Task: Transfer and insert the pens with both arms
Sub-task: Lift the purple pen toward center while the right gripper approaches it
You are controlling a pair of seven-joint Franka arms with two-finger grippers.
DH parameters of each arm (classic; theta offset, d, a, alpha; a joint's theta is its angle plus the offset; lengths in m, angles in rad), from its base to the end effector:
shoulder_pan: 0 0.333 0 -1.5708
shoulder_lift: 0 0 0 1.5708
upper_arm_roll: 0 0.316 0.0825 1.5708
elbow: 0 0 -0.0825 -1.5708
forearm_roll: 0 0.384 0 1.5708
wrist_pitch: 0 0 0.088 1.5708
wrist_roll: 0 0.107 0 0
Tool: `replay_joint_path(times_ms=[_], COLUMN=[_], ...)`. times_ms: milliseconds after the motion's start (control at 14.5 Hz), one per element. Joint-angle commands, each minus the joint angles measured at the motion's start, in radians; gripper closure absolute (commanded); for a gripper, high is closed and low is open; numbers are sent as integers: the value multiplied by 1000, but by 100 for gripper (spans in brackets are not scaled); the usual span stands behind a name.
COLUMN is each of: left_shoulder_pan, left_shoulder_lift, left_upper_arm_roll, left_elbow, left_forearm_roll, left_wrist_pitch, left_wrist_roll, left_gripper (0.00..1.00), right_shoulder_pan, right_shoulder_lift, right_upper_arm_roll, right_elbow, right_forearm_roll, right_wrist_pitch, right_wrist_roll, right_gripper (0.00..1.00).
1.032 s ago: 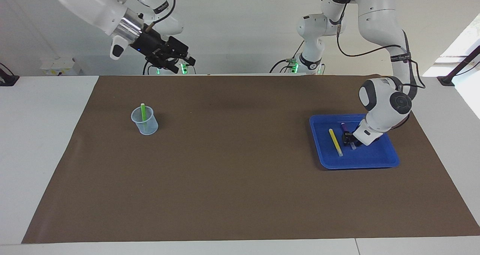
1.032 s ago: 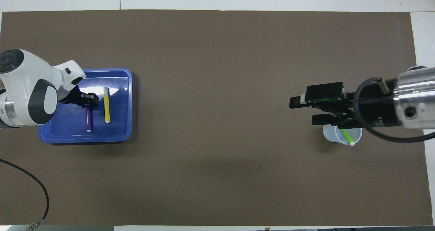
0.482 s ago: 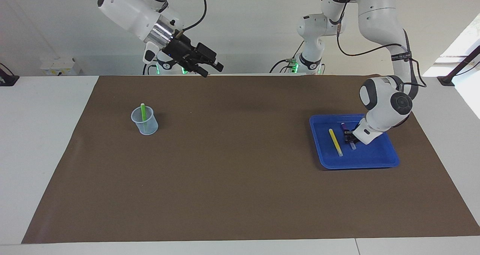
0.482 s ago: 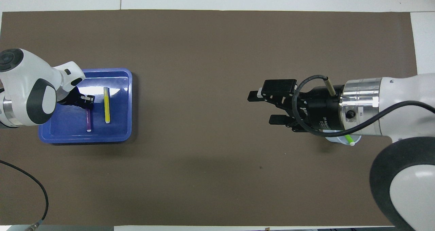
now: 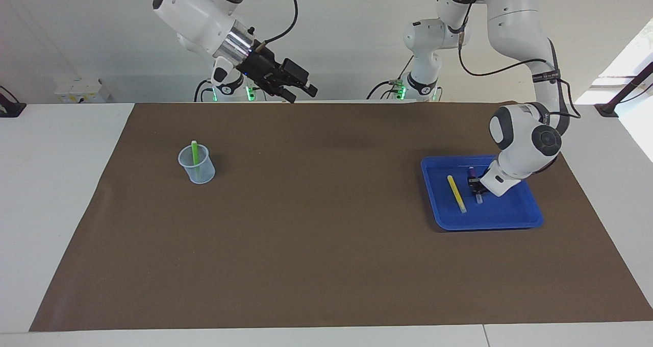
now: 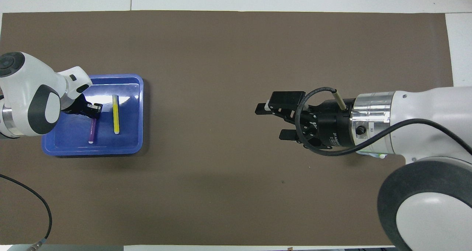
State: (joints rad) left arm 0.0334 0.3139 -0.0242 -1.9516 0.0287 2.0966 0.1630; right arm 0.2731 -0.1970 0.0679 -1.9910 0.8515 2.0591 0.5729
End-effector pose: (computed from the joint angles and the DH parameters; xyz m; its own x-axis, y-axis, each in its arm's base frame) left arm 0.5926 0.0073 0.3054 0.9714 -0.1676 -0.1682 -0.1679 -0.9857 0.0129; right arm 0.4842 0.2172 0.5912 0.8705 -0.3900 -0.3003 -0.4836 -0.5647 -0.6687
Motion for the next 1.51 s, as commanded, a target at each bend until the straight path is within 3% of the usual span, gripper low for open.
replay_joint_path(times_ms=[0, 275, 413, 551, 757, 895, 1101, 1308, 1445], left_shoulder_pan=[3, -12, -39, -66, -128, -179, -247, -248, -251], left_shoulder_lift=[10, -4, -10, -10, -70, -113, -171, -280, -344], left_upper_arm_roll=[-3, -8, -8, -10, -8, -10, -11, -11, -11], left_elbow=[100, 154, 247, 354, 382, 375, 346, 190, 91], left_forearm_roll=[-4, -36, -74, -95, -189, -278, -412, -636, -738], left_wrist_pitch=[-122, -193, -318, -488, -590, -616, -638, -612, -516], left_wrist_roll=[-10, -138, -238, -362, -616, -901, -1164, -1338, -1437], left_gripper=[100, 100, 100, 100, 100, 100, 100, 100, 100], right_shoulder_pan=[8, 40, 47, 47, 47, 47, 49, 47, 49], right_shoulder_lift=[-21, -22, -21, -18, -16, -16, -16, -18, -24], right_upper_arm_roll=[-3, 0, 3, 4, 9, 10, 41, 76, 95], right_elbow=[-23, -20, -12, -12, -12, -12, -14, -14, -28], right_forearm_roll=[2, -110, -152, -140, -67, -43, -43, -45, -57], right_wrist_pitch=[4, -17, -16, -7, 44, 49, 82, 104, 125], right_wrist_roll=[2, 15, 18, 33, 77, 128, 179, 239, 211], right_gripper=[0, 0, 0, 0, 0, 0, 0, 0, 0])
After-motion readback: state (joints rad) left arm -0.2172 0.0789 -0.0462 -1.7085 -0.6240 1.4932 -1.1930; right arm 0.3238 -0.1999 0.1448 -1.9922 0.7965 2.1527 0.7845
